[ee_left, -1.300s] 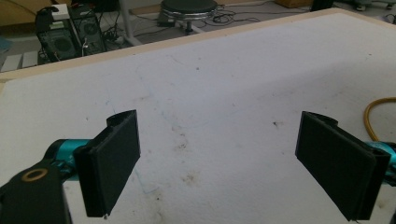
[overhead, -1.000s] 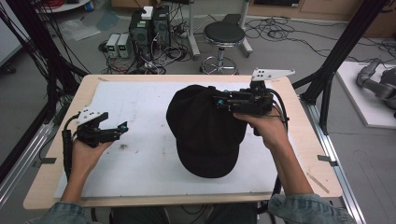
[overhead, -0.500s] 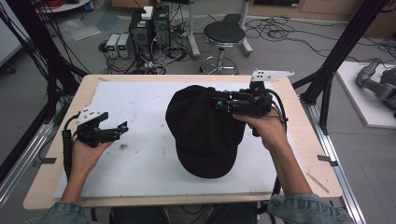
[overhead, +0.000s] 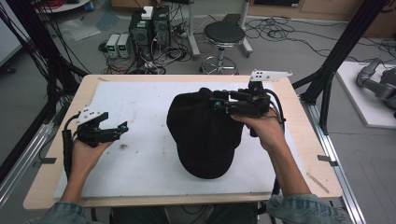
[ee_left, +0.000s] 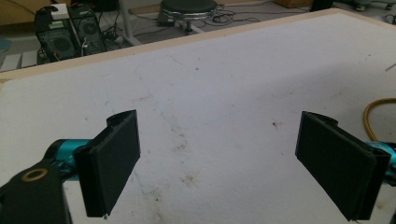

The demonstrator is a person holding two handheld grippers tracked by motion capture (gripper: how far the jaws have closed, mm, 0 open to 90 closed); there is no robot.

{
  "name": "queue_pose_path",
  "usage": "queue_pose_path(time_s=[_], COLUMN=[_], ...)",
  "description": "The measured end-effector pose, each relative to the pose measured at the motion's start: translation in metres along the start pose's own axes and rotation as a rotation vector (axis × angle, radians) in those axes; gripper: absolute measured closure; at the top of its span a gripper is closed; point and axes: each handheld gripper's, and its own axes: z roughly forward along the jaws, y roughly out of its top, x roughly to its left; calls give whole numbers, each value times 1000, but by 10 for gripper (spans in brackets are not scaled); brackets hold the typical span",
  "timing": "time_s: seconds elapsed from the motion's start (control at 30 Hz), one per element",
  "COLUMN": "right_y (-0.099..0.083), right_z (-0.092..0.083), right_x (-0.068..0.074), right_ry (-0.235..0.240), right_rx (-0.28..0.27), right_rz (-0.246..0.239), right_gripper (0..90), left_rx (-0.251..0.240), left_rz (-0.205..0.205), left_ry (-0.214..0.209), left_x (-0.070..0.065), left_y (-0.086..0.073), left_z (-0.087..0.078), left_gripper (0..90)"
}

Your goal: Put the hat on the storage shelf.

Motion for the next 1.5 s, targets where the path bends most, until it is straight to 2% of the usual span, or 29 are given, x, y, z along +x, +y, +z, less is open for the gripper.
queue_pose_path(time_s=[0.17,0.4,0.53,0.67,0.93,1.17,1.33,1.5], right_y=[0,1,1,1,-4,-17,-27,-39], right_z=[1,-2,-7,-13,-29,-46,-59,-72], right_x=[0,1,0,-1,-7,-17,-23,-29], right_ry=[2,-10,-32,-76,-200,-325,-385,-468], right_rx=[0,-14,-32,-49,-100,-126,-155,-180], right_rz=[-3,1,-1,-9,3,50,64,92], right_gripper=[526,439,394,344,223,128,122,110], left_rx=[-5,-7,-6,-5,-5,-1,-4,-4], left_rz=[2,1,3,2,5,10,5,6], left_ry=[2,-1,0,3,2,1,1,4], left_x=[0,0,0,0,0,0,-2,-2], left_y=[0,1,1,1,1,1,2,2], left_z=[-1,-1,0,0,1,2,3,4], left_gripper=[143,143,143,144,143,143,144,144])
